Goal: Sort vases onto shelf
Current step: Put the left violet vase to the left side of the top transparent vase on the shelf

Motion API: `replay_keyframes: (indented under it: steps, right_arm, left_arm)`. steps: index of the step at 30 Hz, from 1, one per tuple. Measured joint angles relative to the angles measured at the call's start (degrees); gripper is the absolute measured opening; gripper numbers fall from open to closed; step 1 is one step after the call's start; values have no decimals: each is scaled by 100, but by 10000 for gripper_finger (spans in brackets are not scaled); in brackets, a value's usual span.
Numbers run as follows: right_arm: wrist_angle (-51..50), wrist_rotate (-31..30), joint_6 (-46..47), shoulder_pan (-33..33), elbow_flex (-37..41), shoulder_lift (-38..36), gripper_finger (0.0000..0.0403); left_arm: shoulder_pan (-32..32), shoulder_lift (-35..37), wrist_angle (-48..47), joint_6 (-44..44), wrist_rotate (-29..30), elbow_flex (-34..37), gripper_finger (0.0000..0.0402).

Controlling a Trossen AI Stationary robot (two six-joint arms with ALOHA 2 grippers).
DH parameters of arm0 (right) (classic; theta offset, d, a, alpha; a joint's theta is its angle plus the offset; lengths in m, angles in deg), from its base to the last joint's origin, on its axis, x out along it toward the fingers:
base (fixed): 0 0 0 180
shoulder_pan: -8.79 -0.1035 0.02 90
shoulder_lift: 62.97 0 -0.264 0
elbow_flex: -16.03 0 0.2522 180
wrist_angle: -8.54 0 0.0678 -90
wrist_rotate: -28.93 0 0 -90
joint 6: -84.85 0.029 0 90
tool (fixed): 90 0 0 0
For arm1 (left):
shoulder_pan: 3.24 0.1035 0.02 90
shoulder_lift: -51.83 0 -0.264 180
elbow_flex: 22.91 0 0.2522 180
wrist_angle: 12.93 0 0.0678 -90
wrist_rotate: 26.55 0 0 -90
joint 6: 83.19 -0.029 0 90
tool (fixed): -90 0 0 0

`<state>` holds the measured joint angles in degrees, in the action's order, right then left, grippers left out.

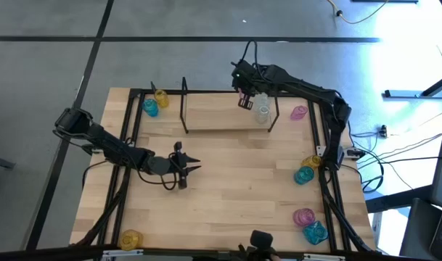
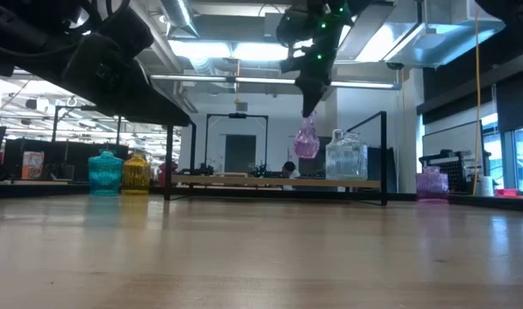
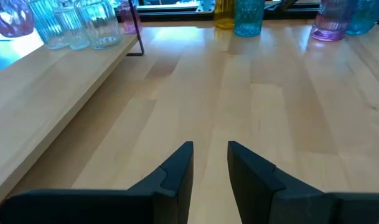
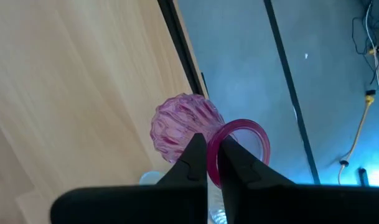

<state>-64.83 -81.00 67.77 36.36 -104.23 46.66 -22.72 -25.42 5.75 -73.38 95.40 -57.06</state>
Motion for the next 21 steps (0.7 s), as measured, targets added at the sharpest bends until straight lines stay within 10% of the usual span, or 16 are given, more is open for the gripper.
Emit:
replay_keyframes:
  steps: [21]
  right_arm:
    - [15,316,30,294,31,399,5]
  left_arm:
    - [13,0,27,-143,4,-2,92]
